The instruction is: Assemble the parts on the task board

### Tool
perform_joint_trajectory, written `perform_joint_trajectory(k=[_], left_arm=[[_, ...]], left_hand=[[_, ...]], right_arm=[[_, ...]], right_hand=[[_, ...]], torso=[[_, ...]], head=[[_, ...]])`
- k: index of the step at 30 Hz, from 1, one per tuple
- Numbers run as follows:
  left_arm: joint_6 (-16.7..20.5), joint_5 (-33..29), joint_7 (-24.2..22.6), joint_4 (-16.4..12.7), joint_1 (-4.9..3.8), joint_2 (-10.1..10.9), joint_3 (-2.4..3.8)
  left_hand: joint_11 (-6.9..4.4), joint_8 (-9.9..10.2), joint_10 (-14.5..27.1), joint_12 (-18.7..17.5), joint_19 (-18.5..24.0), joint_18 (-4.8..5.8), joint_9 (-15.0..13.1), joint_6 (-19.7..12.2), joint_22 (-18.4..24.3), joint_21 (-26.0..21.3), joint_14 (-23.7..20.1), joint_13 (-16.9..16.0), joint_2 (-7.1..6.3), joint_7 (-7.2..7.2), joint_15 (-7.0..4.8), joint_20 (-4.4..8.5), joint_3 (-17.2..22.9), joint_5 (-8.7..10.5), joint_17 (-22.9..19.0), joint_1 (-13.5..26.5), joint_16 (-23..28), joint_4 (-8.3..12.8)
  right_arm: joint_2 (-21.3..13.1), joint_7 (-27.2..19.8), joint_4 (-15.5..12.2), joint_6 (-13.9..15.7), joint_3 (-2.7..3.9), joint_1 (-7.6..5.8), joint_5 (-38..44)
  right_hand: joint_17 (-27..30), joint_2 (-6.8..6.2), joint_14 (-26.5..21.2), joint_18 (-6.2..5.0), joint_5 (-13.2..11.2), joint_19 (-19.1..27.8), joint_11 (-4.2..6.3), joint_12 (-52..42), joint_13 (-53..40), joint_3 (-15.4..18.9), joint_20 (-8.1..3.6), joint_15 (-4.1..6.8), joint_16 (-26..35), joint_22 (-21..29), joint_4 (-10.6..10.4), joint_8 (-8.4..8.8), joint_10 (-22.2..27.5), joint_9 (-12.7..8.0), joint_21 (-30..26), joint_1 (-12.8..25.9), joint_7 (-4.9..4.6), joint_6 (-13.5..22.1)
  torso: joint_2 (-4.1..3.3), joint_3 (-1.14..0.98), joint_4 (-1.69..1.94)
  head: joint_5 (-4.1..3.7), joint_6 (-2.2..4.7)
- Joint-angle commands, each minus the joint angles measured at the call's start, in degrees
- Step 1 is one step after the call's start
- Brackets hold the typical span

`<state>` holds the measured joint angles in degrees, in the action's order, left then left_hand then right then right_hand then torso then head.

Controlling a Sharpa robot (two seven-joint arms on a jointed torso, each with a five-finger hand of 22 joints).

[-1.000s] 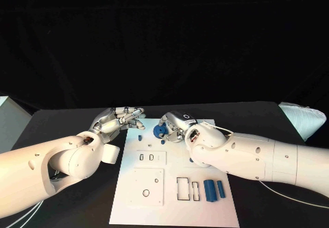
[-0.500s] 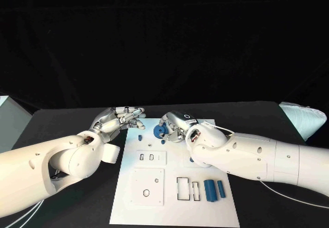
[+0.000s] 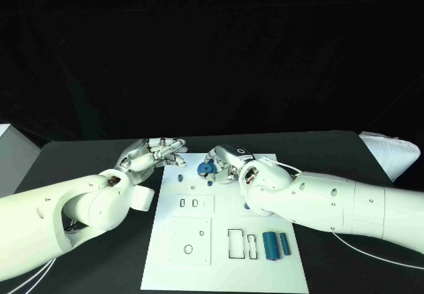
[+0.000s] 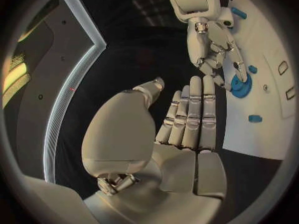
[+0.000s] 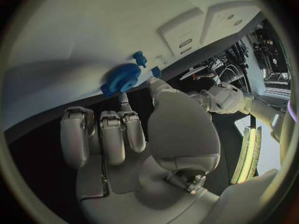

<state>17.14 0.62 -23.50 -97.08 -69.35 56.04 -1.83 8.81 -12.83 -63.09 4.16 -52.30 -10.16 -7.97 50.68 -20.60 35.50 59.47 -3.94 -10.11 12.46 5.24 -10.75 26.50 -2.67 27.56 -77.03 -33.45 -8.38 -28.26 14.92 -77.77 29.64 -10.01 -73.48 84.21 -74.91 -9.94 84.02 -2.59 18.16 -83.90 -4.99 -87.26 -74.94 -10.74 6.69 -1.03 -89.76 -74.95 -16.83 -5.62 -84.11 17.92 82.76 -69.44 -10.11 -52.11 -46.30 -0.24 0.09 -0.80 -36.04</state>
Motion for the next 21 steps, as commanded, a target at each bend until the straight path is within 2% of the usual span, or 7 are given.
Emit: perform_joint_trajectory(k=[1, 9, 21], left_arm=[[-0.9, 0.1, -0.3, -0.1, -0.06, -0.1, 0.05], [-0.9, 0.1, -0.3, -0.1, -0.06, 0.0, 0.05], [-0.8, 0.1, -0.3, -0.1, -0.06, 0.0, 0.05]], left_hand=[[0.25, 0.4, 0.3, -0.3, 0.4, 0.00, 0.1, -0.1, -0.1, 0.2, -0.4, 0.0, 0.07, 0.38, 0.07, -0.07, 0.3, -0.14, 0.0, 0.4, -0.3, 0.1], [0.25, 0.4, 0.4, -0.3, 0.5, 0.00, 0.1, -0.1, -0.1, 0.2, -0.4, 0.0, 0.08, 0.38, 0.08, -0.08, 0.3, -0.14, 0.1, 0.5, -0.3, 0.1], [0.25, 0.4, 0.4, -0.3, 0.5, 0.00, 0.1, -0.1, -0.1, 0.2, -0.4, 0.0, 0.08, 0.38, 0.08, -0.08, 0.3, -0.14, 0.1, 0.5, -0.3, 0.1]], right_arm=[[-0.2, -0.8, -0.1, -2.7, -0.01, 0.04, -1.3], [-0.7, -0.8, -0.3, -3.8, -0.02, 0.04, -1.9], [-2.4, -0.4, -1.2, -3.8, -0.02, 0.04, -1.9]], right_hand=[[-15.1, 0.34, 6.0, 0.62, 0.7, -1.8, -0.34, 0.1, -12.2, 0.3, 0.42, -0.16, -0.2, -8.5, 0.0, 0.20, -3.1, -0.1, 0.0, 1.0, 0.06, -0.7], [-15.1, 0.99, 6.0, 0.69, 1.4, -1.9, -0.15, -0.1, -12.4, -0.1, 0.33, -0.02, -0.2, -8.8, 0.1, -0.05, -3.3, 0.0, 0.2, 1.3, 0.29, -1.4], [-15.1, 1.27, 6.0, 0.74, 1.8, -2.1, -0.04, -0.2, -12.5, -0.4, 0.26, 0.07, -0.2, -8.9, 0.2, -0.13, -3.4, 0.0, 0.4, 1.2, 0.40, -1.6]], torso=[[-0.04, -0.04, -0.03], [-0.02, 0.00, 0.03], [-0.05, -0.03, -0.03]], head=[[0.04, -0.10], [-0.01, -0.27], [0.00, -0.38]])
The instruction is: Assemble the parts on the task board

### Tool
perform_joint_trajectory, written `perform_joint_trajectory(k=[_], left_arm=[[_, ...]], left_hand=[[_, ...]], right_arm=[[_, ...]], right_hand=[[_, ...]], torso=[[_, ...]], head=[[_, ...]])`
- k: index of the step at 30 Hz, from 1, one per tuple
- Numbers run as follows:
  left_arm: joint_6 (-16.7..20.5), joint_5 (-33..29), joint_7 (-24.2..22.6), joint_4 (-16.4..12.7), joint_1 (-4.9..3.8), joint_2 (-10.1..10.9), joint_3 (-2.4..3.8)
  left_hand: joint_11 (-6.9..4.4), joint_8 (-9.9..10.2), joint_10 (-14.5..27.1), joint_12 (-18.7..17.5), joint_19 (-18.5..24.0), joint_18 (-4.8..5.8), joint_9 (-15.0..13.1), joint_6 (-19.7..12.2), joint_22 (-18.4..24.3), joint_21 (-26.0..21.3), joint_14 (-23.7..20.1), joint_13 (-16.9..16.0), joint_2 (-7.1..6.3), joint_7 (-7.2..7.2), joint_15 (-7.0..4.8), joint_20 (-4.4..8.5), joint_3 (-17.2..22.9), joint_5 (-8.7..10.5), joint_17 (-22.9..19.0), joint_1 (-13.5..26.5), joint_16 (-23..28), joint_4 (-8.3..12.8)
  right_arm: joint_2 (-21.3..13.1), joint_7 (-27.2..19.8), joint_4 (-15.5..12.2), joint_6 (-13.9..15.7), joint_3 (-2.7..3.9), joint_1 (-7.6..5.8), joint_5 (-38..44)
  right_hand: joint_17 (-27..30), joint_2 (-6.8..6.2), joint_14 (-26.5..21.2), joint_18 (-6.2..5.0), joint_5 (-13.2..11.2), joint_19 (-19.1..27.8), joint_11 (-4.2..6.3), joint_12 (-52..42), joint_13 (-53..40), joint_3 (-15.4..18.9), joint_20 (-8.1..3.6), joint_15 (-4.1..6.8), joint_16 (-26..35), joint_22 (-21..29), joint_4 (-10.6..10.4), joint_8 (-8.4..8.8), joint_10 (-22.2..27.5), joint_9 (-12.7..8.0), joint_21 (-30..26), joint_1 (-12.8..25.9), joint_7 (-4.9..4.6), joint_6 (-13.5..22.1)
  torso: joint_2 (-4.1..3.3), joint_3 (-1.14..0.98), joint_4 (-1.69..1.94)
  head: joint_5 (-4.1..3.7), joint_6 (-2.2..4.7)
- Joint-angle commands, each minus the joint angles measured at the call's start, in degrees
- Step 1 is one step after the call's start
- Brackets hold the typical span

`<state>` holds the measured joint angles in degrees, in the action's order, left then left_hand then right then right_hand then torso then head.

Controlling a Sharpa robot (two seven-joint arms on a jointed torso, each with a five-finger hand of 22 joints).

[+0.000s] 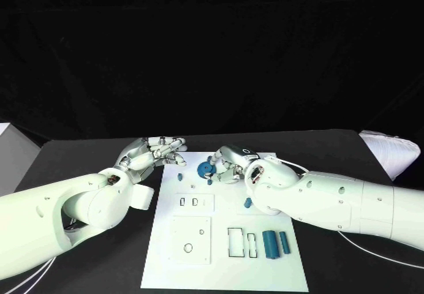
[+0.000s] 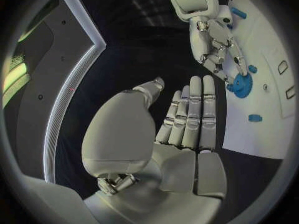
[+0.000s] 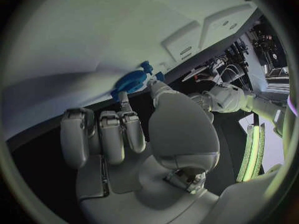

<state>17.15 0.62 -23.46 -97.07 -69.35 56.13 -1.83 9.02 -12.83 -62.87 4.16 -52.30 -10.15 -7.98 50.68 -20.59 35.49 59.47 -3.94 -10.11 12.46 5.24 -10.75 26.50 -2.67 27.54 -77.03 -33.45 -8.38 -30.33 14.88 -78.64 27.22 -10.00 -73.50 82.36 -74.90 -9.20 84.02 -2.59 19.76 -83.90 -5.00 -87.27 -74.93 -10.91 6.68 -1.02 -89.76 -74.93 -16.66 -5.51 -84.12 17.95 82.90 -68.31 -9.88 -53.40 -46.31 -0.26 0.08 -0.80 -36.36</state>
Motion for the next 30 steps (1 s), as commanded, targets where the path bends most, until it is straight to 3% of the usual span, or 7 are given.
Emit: perform_joint_trajectory(k=[1, 8, 11, 16, 19, 22, 30], left_arm=[[-0.8, 0.1, -0.3, -0.1, -0.06, 0.0, 0.05], [-0.8, 0.1, -0.3, 0.0, -0.05, 0.1, 0.04], [-0.8, 0.1, -0.4, 0.2, -0.05, 0.2, 0.04], [-0.8, 0.1, -0.5, 0.8, -0.04, 0.0, 0.04], [-0.9, 0.1, -0.5, 1.2, -0.04, -0.2, 0.03], [-0.9, 0.1, -0.5, 1.7, -0.02, -0.5, 0.03], [-1.3, 0.1, -0.4, 2.4, 0.00, -1.2, 0.01]], left_hand=[[0.04, 0.4, 0.1, -0.3, 0.5, 0.00, 0.1, -0.1, -0.1, 0.3, -0.4, 0.0, 0.08, 0.39, 0.08, -0.08, 0.3, -0.14, 0.1, 0.5, -0.3, 0.1], [0.04, 0.4, 0.1, -0.3, 0.5, 0.00, 0.1, -0.1, -0.1, 0.3, -0.4, 0.0, 0.08, 0.39, 0.08, -0.08, 0.3, -0.14, 0.1, 0.5, -0.3, 0.1], [0.04, 0.4, 0.1, -0.3, 0.5, 0.00, 0.1, -0.1, -0.1, 0.3, -0.4, 0.0, 0.08, 0.39, 0.08, -0.08, 0.3, -0.14, 0.1, 0.5, -0.3, 0.1], [0.04, 0.4, 0.1, -0.3, 0.5, 0.00, 0.1, -0.1, -0.1, 0.3, -0.4, 0.0, 0.08, 0.39, 0.08, -0.08, 0.3, -0.14, 0.1, 0.5, -0.3, 0.1], [0.04, 0.4, 0.1, -0.3, 0.5, 0.00, 0.1, -0.1, -0.1, 0.3, -0.4, 0.0, 0.08, 0.39, 0.08, -0.08, 0.3, -0.14, 0.1, 0.5, -0.3, 0.1], [0.06, 0.4, 0.2, -0.3, 0.7, -0.01, 0.1, -0.1, -0.2, 0.5, -0.5, 0.0, 0.11, 0.41, 0.11, -0.11, 0.3, -0.15, 0.1, 0.6, -0.4, 0.2], [0.04, 0.4, 0.2, -0.3, 0.8, -0.02, 0.1, -0.1, -0.3, 0.5, -0.6, 0.0, 0.11, 0.40, 0.09, -0.12, 0.4, -0.15, 0.1, 0.5, -0.4, 0.3]], right_arm=[[-0.5, -0.4, -0.6, -1.3, -0.04, 0.06, -0.1], [-3.2, -0.8, -3.6, 3.8, -0.03, 0.01, -0.3], [-6.0, -2.5, -6.2, 9.1, 0.13, -0.43, -1.7], [-10.8, -6.8, -10.2, 12.3, 0.37, -2.01, -7.7], [-14.4, -10.4, -12.5, 10.8, 0.44, -3.32, -13.3], [-18.1, -14.8, -13.6, 7.0, 0.47, -4.55, -19.2], [-24.4, -21.5, -10.9, -1.3, 0.30, -5.43, -22.1]], right_hand=[[-15.1, 0.53, 6.0, 0.74, 0.2, -2.1, -0.03, -0.2, -12.6, -0.2, 0.26, 0.07, -0.2, -9.0, 0.0, -0.24, -3.4, 0.0, 0.3, 0.1, 0.18, -0.3], [-15.1, 0.66, 6.0, 0.78, 0.6, -2.2, 0.11, -0.4, -12.8, -0.7, 0.15, 0.20, -0.2, -9.1, 0.1, -0.39, -3.6, 0.0, 0.4, -0.2, 0.34, -0.7], [-15.1, 0.30, 6.0, 0.79, 1.0, -2.2, 0.21, -0.5, -12.8, -1.4, 0.02, 0.32, -0.2, -9.2, 0.3, -0.35, -3.7, 0.0, 0.4, -1.1, 0.40, -0.7], [-15.1, -0.08, 6.0, 0.70, 0.9, -2.0, 0.20, -0.4, -12.8, -2.8, -0.06, 0.33, -0.2, -8.9, 0.6, -0.17, -3.6, -0.2, 0.1, -3.0, 0.35, -0.7], [-15.1, -0.44, 6.0, 0.48, -0.4, -1.5, 0.23, -0.2, -12.6, -4.4, -0.11, 0.37, -0.2, -8.2, 1.4, -0.24, -3.5, -0.2, -0.8, -5.3, 0.37, -1.0], [-15.1, -1.30, 6.0, 0.34, -2.7, -1.1, 0.14, 0.1, -12.3, -6.1, -0.07, 0.33, -0.2, -7.8, 2.8, -0.14, -3.1, -0.4, -1.5, -8.1, 0.25, -1.0], [-15.1, -3.44, 6.0, 0.29, -6.0, -1.0, 0.03, 0.7, -11.8, -7.9, 0.00, 0.24, -0.2, -7.7, 6.2, 0.06, -2.6, -0.6, -1.9, -12.6, 0.10, -1.0]], torso=[[-0.03, 0.00, 0.01], [0.05, -0.02, -0.01], [0.30, -0.12, -0.33], [0.71, -0.30, -0.72], [0.97, -0.44, -0.96], [1.31, -0.60, -1.29], [1.79, -1.04, -1.89]], head=[[0.00, -0.05], [0.04, -0.05], [0.12, 0.20], [-0.04, 0.58], [-0.08, 0.59], [-0.11, 0.77], [-0.57, 0.70]])
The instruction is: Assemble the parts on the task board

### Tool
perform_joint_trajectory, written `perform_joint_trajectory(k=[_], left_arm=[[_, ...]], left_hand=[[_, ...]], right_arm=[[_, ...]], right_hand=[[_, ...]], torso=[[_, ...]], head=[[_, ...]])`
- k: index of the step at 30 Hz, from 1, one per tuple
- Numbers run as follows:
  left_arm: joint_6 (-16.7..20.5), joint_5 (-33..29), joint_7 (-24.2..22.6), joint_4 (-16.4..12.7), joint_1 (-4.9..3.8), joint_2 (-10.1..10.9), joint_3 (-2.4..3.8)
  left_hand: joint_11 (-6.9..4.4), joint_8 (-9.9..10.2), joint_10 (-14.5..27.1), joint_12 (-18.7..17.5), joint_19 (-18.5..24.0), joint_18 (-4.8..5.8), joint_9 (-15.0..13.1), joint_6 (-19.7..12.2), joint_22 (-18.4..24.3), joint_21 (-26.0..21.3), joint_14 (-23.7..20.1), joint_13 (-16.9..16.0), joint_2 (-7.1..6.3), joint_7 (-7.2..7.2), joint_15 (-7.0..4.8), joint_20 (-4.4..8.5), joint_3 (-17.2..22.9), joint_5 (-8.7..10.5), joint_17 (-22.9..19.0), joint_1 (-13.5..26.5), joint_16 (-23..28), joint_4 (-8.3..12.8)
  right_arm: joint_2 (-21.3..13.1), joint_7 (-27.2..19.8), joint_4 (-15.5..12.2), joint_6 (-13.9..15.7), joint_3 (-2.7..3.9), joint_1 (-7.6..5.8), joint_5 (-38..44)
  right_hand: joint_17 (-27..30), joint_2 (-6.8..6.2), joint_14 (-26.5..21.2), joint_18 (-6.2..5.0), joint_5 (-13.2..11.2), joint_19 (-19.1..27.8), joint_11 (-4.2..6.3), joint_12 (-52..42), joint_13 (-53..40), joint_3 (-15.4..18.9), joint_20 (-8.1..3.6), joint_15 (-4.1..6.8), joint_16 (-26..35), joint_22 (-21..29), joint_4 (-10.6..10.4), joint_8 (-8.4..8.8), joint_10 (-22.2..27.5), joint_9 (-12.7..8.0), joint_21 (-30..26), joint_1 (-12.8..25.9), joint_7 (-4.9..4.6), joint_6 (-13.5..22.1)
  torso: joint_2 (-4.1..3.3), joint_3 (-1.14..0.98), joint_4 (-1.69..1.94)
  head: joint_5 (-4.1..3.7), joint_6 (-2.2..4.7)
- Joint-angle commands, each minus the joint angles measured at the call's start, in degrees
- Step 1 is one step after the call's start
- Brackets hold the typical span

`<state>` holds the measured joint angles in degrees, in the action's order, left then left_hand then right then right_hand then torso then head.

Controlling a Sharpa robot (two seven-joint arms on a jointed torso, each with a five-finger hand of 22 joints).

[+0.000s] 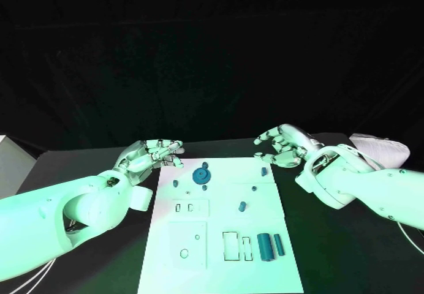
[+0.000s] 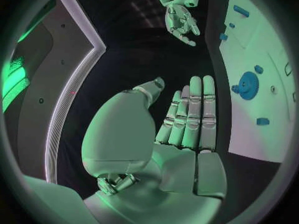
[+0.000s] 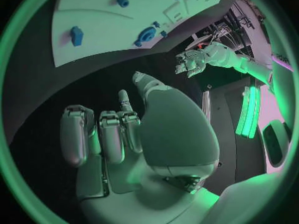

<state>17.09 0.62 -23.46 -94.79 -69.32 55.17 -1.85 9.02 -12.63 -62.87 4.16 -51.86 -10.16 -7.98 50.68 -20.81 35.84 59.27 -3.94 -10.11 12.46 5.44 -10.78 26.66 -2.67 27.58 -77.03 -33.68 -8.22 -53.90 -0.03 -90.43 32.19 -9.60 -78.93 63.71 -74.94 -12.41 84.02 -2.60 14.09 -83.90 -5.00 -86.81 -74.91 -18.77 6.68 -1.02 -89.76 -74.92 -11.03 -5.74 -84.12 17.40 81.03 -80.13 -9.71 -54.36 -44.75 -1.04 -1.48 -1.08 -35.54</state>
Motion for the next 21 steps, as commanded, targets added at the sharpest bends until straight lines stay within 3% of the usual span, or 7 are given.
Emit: perform_joint_trajectory(k=[1, 7, 11, 13, 14, 16, 21], left_arm=[[-1.3, 0.2, -0.4, 0.1, -0.02, -0.3, 0.03], [-1.4, 0.3, -0.3, 0.6, -0.01, -0.7, 0.03], [-1.5, 0.4, -0.3, 0.8, 0.00, -0.8, 0.02], [-1.6, 0.4, -0.3, 0.8, 0.00, -0.9, 0.02], [-1.6, 0.4, -0.3, 0.9, 0.01, -0.9, 0.02], [-1.6, 0.4, -0.3, 0.9, 0.01, -0.9, 0.02], [-1.7, 0.4, -0.3, 0.9, 0.02, -0.9, 0.02]], left_hand=[[0.04, 0.2, 0.1, -0.2, 0.4, -0.02, 0.1, 0.0, -0.1, 0.3, -0.4, 0.0, 0.09, 0.42, -0.12, -0.09, 0.3, -0.15, 0.1, 0.3, -0.3, 0.3], [0.07, 0.2, 0.1, -0.2, 0.7, -0.04, 0.1, 0.0, -0.4, 0.6, -0.6, 0.0, 0.00, 0.47, -0.11, -0.11, 0.7, -0.15, 0.1, -0.1, -0.4, 0.9], [0.07, 0.3, 0.1, -0.2, 0.8, -0.04, 0.1, 0.0, -0.5, 0.8, -0.7, 0.0, -0.01, 0.47, -0.11, -0.12, 0.9, -0.15, 0.1, -0.2, -0.4, 1.1], [0.07, 0.3, 0.1, -0.2, 0.8, -0.04, 0.1, 0.0, -0.5, 0.8, -0.7, 0.0, -0.01, 0.47, -0.11, -0.12, 0.9, -0.15, 0.1, -0.2, -0.4, 1.1], [0.07, 0.3, 0.1, -0.2, 0.8, -0.04, 0.1, 0.0, -0.5, 0.8, -0.7, 0.0, -0.01, 0.47, -0.11, -0.12, 0.9, -0.15, 0.1, -0.2, -0.4, 1.1], [0.07, 0.3, 0.1, -0.2, 0.8, -0.04, 0.1, 0.0, -0.5, 0.8, -0.7, 0.0, -0.01, 0.47, -0.11, -0.12, 0.9, -0.15, 0.1, -0.2, -0.4, 1.1], [0.07, 0.3, 0.1, -0.2, 0.9, -0.04, 0.1, 0.0, -0.6, 0.9, -0.8, 0.0, -0.02, 0.47, -0.11, -0.12, 1.0, -0.15, 0.1, -0.3, -0.4, 1.2]], right_arm=[[-1.3, -7.0, 1.4, -6.8, -0.13, 0.05, -3.1], [-3.3, -8.8, 4.8, -9.0, -0.41, 1.38, -0.2], [-3.2, -9.3, 6.6, -9.6, -0.48, 2.60, 1.2], [-3.1, -9.3, 7.2, -9.5, -0.50, 3.15, 1.7], [-2.9, -9.2, 7.5, -9.3, -0.50, 3.46, 2.0], [-2.5, -8.8, 8.1, -8.4, -0.51, 3.92, 2.3], [-0.7, -7.5, 9.9, -6.7, -0.52, 4.58, 3.0]], right_hand=[[-15.1, -0.54, 6.0, 0.26, -0.4, -0.9, 0.02, 0.5, -11.6, -0.1, 0.01, 0.24, -0.2, -7.6, 0.9, 0.35, -2.4, -0.1, -0.1, -1.1, -0.07, 0.0], [-15.1, -1.28, 6.0, 0.21, -0.4, -0.8, -0.14, 0.9, -11.3, 0.0, 0.09, 0.11, -0.2, -7.5, 1.6, 0.79, -2.0, -0.4, -0.4, -1.9, -0.27, 0.8], [-15.1, -1.53, 6.0, 0.16, -0.4, -0.6, -0.24, 1.1, -11.1, 0.2, 0.16, 0.02, -0.2, -7.3, 1.8, 1.13, -1.7, -0.5, -0.6, -2.2, -0.39, 1.3], [-15.1, -1.59, 6.0, 0.16, -0.4, -0.6, -0.28, 1.2, -11.0, 0.3, 0.19, -0.02, -0.2, -7.3, 1.9, 1.27, -1.7, -0.6, -0.6, -2.3, -0.42, 1.6], [-15.1, -1.62, 6.0, 0.15, -0.4, -0.6, -0.31, 1.2, -11.0, 0.5, 0.21, -0.04, -0.2, -7.3, 1.9, 1.37, -1.7, -0.6, -0.7, -2.3, -0.45, 1.8], [-15.1, -1.61, 6.0, 0.14, -0.4, -0.6, -0.36, 1.2, -11.0, 0.6, 0.24, -0.07, -0.2, -7.3, 1.8, 1.47, -1.7, -0.7, -0.7, -2.3, -0.51, 1.9], [-15.1, -1.31, 6.0, 0.21, 0.9, -0.8, -0.44, 0.9, -11.3, 1.2, 0.35, -0.18, -0.2, -7.6, 1.5, 1.29, -2.0, -0.6, -0.4, -2.2, -0.58, 1.7]], torso=[[0.26, -0.33, -0.36], [0.24, -0.55, -0.45], [0.14, -0.53, -0.35], [0.13, -0.62, -0.33], [0.14, -0.53, -0.33], [0.08, -0.63, -0.29], [0.11, -0.58, -0.34]], head=[[-0.36, -0.14], [-0.37, -0.16], [-0.72, -0.43], [-0.77, -0.45], [-0.74, -0.53], [-0.67, -0.63], [-0.78, -0.69]])
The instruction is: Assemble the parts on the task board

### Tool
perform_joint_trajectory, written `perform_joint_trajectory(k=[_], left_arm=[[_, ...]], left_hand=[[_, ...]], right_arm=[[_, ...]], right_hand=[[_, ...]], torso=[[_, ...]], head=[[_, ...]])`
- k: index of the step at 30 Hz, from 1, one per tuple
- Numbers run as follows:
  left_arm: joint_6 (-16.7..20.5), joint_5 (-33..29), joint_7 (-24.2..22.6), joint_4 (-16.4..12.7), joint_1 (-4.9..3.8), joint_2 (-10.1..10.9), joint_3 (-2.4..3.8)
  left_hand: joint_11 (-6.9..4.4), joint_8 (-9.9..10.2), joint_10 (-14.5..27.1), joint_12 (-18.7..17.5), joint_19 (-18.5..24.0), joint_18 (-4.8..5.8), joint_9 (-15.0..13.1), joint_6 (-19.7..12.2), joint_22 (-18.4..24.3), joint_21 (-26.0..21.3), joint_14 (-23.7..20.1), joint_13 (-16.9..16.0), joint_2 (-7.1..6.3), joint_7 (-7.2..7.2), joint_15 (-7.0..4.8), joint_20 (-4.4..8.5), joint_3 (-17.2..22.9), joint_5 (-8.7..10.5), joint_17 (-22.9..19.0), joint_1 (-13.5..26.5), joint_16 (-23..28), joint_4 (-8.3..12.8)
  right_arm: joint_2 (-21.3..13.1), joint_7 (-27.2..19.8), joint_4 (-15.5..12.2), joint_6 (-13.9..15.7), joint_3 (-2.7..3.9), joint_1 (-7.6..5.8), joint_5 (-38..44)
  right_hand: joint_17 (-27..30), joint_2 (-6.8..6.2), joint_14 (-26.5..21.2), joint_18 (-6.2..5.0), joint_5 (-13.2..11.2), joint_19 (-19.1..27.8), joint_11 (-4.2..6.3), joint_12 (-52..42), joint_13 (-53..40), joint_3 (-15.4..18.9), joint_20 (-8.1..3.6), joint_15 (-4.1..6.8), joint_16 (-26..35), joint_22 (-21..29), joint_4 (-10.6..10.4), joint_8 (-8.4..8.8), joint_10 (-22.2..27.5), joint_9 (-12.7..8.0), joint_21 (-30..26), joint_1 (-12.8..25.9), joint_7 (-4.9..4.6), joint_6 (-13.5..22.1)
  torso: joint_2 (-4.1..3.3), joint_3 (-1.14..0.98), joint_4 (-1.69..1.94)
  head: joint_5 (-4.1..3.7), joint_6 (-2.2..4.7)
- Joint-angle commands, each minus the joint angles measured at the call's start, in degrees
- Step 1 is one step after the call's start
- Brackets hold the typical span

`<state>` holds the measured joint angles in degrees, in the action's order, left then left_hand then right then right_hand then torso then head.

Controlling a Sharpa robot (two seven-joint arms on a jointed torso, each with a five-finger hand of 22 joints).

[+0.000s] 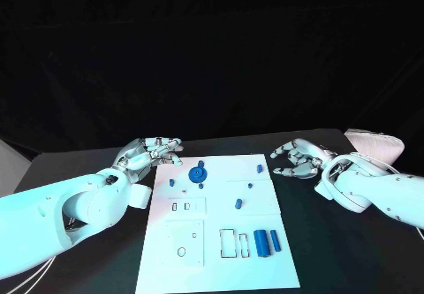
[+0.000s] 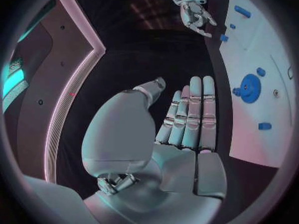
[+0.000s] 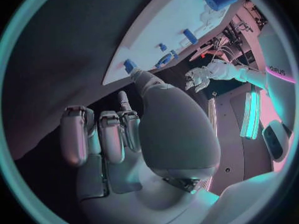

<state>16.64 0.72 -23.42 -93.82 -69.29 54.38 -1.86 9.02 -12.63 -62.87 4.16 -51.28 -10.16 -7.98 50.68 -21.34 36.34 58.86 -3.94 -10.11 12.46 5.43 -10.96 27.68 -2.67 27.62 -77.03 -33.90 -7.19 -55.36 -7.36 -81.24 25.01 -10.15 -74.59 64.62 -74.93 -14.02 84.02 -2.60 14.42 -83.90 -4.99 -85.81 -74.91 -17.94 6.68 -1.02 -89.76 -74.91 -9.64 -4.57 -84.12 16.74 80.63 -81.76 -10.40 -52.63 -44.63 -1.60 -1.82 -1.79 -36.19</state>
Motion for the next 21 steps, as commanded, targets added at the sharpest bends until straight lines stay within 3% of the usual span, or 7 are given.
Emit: perform_joint_trajectory(k=[1, 9, 11, 21], left_arm=[[-1.3, 0.3, -0.3, -0.1, -0.01, -0.1, 0.03], [-1.4, 0.4, -0.3, 0.0, 0.00, -0.1, 0.03], [-1.4, 0.4, -0.3, 0.0, 0.00, -0.1, 0.03], [-1.4, 0.4, -0.3, 0.0, 0.01, 0.1, 0.03]], left_hand=[[0.07, 0.3, 0.1, -0.2, 0.3, -0.04, 0.1, 0.0, 0.0, 0.4, -0.4, 0.0, -0.02, 0.47, -0.10, 0.06, 0.0, -0.15, 0.1, -0.3, -0.2, 0.2], [0.07, 0.3, 0.1, -0.2, 0.3, -0.04, 0.1, 0.0, 0.0, 0.4, -0.4, 0.0, -0.02, 0.47, -0.10, 0.06, 0.0, -0.15, 0.1, -0.3, -0.2, 0.2], [0.07, 0.3, 0.1, -0.2, 0.3, -0.04, 0.1, 0.0, 0.0, 0.4, -0.4, 0.0, -0.02, 0.47, -0.10, 0.06, 0.0, -0.15, 0.1, -0.3, -0.2, 0.2], [0.08, 0.3, 0.1, -0.2, 0.4, -0.04, 0.1, 0.0, -0.1, 0.5, -0.4, 0.0, -0.02, 0.48, -0.09, 0.05, 0.0, -0.15, 0.1, -0.3, -0.3, 0.2]], right_arm=[[1.2, 0.1, 1.1, 0.8, 0.03, 0.37, 2.2], [3.9, 1.4, 3.0, 2.4, 0.04, 1.19, 2.4], [4.5, 1.5, 3.4, 2.5, 0.04, 1.44, 2.4], [6.5, 2.0, 4.9, 1.4, 0.05, 2.89, 2.9]], right_hand=[[-15.1, 0.32, 6.0, 0.23, 0.7, -0.8, -0.43, -0.1, -11.3, 0.4, 0.36, -0.18, -0.2, -7.6, 0.1, 0.09, -2.0, 0.0, 0.0, -0.6, 0.11, -0.1], [-15.1, 0.50, 6.0, 0.30, 0.9, -1.0, -0.42, -0.3, -11.5, 0.4, 0.36, -0.17, -0.2, -7.8, 0.0, -0.01, -2.2, 0.0, 0.3, -0.5, 0.12, -0.3], [-15.1, 0.73, 6.0, 0.32, 1.1, -1.1, -0.41, -0.4, -11.5, 0.4, 0.37, -0.16, -0.2, -7.9, -0.2, -0.10, -2.2, 0.1, 0.4, -0.3, 0.14, -0.5], [-15.1, 0.79, 6.0, 0.31, 1.1, -1.1, -0.40, -0.4, -11.6, 0.4, 0.37, -0.16, -0.2, -7.9, -0.3, -0.16, -2.3, 0.1, 0.3, -0.2, 0.16, -0.6]], torso=[[0.03, 0.00, -0.02], [-0.10, 0.09, 0.21], [-0.12, 0.02, 0.29], [-0.06, -0.07, 0.07]], head=[[-0.06, -0.06], [-0.09, -0.27], [-0.12, -0.30], [0.19, -0.87]])
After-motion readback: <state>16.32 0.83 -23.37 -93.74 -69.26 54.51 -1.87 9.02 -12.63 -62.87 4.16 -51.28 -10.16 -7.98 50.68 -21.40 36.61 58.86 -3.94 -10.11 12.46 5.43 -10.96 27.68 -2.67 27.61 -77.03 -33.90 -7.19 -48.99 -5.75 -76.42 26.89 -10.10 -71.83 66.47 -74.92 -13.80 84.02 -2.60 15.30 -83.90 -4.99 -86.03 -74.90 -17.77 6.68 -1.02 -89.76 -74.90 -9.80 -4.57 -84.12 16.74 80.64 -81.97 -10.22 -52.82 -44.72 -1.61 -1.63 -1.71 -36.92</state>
